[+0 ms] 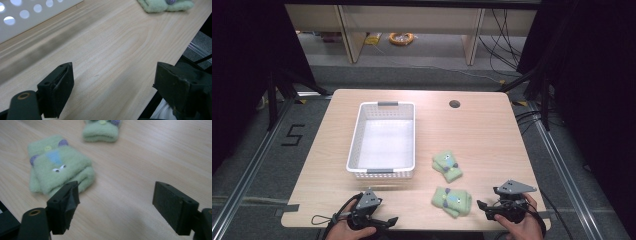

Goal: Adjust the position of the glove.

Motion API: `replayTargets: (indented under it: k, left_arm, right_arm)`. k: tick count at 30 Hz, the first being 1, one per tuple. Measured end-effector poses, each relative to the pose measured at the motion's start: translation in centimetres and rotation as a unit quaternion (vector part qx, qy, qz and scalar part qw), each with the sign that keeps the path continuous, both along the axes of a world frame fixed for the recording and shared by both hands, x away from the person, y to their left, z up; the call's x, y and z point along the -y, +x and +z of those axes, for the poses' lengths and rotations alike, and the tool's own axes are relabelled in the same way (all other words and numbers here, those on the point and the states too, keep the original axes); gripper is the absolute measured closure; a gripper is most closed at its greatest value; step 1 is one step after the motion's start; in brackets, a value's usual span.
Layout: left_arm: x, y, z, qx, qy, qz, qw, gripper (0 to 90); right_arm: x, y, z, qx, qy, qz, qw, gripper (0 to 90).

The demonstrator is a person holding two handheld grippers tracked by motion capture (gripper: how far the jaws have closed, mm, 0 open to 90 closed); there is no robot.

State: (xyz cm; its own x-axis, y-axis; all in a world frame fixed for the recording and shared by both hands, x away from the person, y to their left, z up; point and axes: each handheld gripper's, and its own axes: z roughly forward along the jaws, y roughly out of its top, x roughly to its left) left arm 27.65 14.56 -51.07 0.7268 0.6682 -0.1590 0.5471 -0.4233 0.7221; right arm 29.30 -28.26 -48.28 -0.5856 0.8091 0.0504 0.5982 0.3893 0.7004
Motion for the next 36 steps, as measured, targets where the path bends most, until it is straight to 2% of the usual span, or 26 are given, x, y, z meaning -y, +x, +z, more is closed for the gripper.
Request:
replayTargets:
  k: [1,2,4,6,7,9,11,12,14,15,17,19,20,22,23,24,25,26,27,28,29,30,31,33,35,36]
  left_arm:
    - [0.0,0.0,0.0,0.0,0.001,0.001,1.0,15.5]
    - [0.0,0.0,0.0,0.0,0.002,0.002,1.0,15.5]
    - [0.1,0.0,0.0,0.0,-0.002,0.003,1.0,15.5]
    - [0.1,0.0,0.0,0.0,-0.006,0.004,1.0,15.6]
    - [0.1,0.1,0.0,0.002,0.002,0.004,1.0,15.5]
    - [0.2,0.0,0.0,-0.006,-0.006,0.005,1.0,15.6]
    - [0.2,0.1,0.0,0.004,0.005,-0.001,1.0,15.6]
    - [0.5,-0.1,0.0,-0.006,-0.007,0.004,1.0,15.6]
    - [0.8,-0.1,-0.1,-0.008,-0.01,0.0,0.9999,15.7]
    - [0.8,0.0,-0.1,-0.007,0.0,-0.004,1.0,15.8]
    - [1.2,-0.1,0.0,-0.004,-0.008,-0.007,0.9999,15.9]
    - [1.6,-0.1,0.0,-0.002,-0.007,-0.008,0.9999,15.9]
    - [2.2,0.0,0.0,-0.002,0.003,-0.016,0.9999,15.9]
    - [2.7,0.1,0.1,0.0,0.003,-0.022,0.9998,15.9]
    - [3.3,0.1,0.3,-0.001,-0.008,-0.027,0.9996,16.1]
    - [3.7,0.2,0.5,0.005,-0.007,-0.031,0.9995,17.0]
    - [4.3,0.3,0.7,0.01,-0.012,-0.042,0.999,17.8]
    - [5.3,0.6,1.1,0.015,-0.013,-0.051,0.9985,18.7]
    - [5.3,0.6,1.1,0.015,-0.013,-0.051,0.9985,20.2]
    - [5.7,0.7,1.2,0.015,-0.016,-0.054,0.9983,20.2]
    - [6.0,0.9,1.3,0.015,-0.014,-0.058,0.9981,21.1]
    - [6.7,1.3,1.4,0.018,-0.017,-0.061,0.9978,23.8]
    - [6.9,1.5,1.5,0.016,-0.019,-0.067,0.9975,25.7]
    - [7.3,1.6,1.6,0.013,-0.027,-0.065,0.9974,26.9]
    - [7.7,2.0,1.8,0.02,-0.014,-0.082,0.9963,29.3]
    - [8.0,2.0,1.8,0.012,-0.022,-0.074,0.997,29.3]
  right_arm:
    - [0.0,0.0,0.0,0.0,0.0,0.0,1.0,23.1]
    - [-0.2,-0.2,0.0,-0.011,0.007,-0.008,0.9999,23.1]
    - [0.0,0.0,0.0,-0.005,0.004,0.002,1.0,23.7]
    - [0.0,-0.1,0.0,-0.004,0.001,-0.003,1.0,24.6]
    - [-0.1,-0.1,0.0,-0.003,0.001,-0.001,1.0,25.8]
    - [-0.1,-0.1,0.0,-0.003,0.001,-0.002,1.0,25.9]
    - [-0.2,-0.1,0.0,-0.01,0.007,-0.001,0.9999,26.2]
    - [0.0,0.0,0.1,0.003,-0.004,0.006,1.0,26.8]
    - [0.0,0.1,0.0,0.008,-0.007,0.013,0.9999,27.0]
    - [0.0,0.1,0.0,0.007,-0.006,0.013,0.9999,27.4]
    - [-0.1,0.0,0.1,0.004,-0.005,0.012,0.9999,28.5]
    - [-0.3,-0.1,0.3,-0.006,0.003,0.008,0.9999,28.9]
    - [-0.5,-0.1,0.4,-0.005,0.006,0.011,0.9999,30.6]
    - [-0.6,-0.2,0.4,-0.009,0.009,0.005,0.9999,30.9]
    - [-0.7,-0.4,0.5,-0.014,0.013,-0.001,0.9998,32.0]
    - [-0.6,-0.2,0.5,-0.003,0.007,0.013,0.9999,33.4]
    - [-0.8,-0.3,0.6,-0.007,0.015,0.014,0.9998,37.8]
    - [-0.6,-0.1,0.6,0.0,0.007,0.024,0.9997,38.7]
    - [-0.6,-0.1,0.6,0.0,0.007,0.024,0.9997,38.7]
    - [-0.9,-0.4,0.7,-0.012,0.018,0.009,0.9997,39.3]
    - [-0.8,-0.1,0.8,0.001,0.009,0.022,0.9997,40.1]
    - [-1.0,0.0,0.8,0.0,0.008,0.023,0.9997,41.9]
    - [-1.0,0.1,0.8,0.012,0.0,0.03,0.9995,42.2]
    - [-1.1,0.2,0.8,0.009,0.001,0.031,0.9995,42.9]
    - [-1.4,0.4,1.0,-0.001,0.006,0.032,0.9995,44.8]
    - [-1.4,0.4,1.0,-0.001,0.006,0.032,0.9995,44.8]
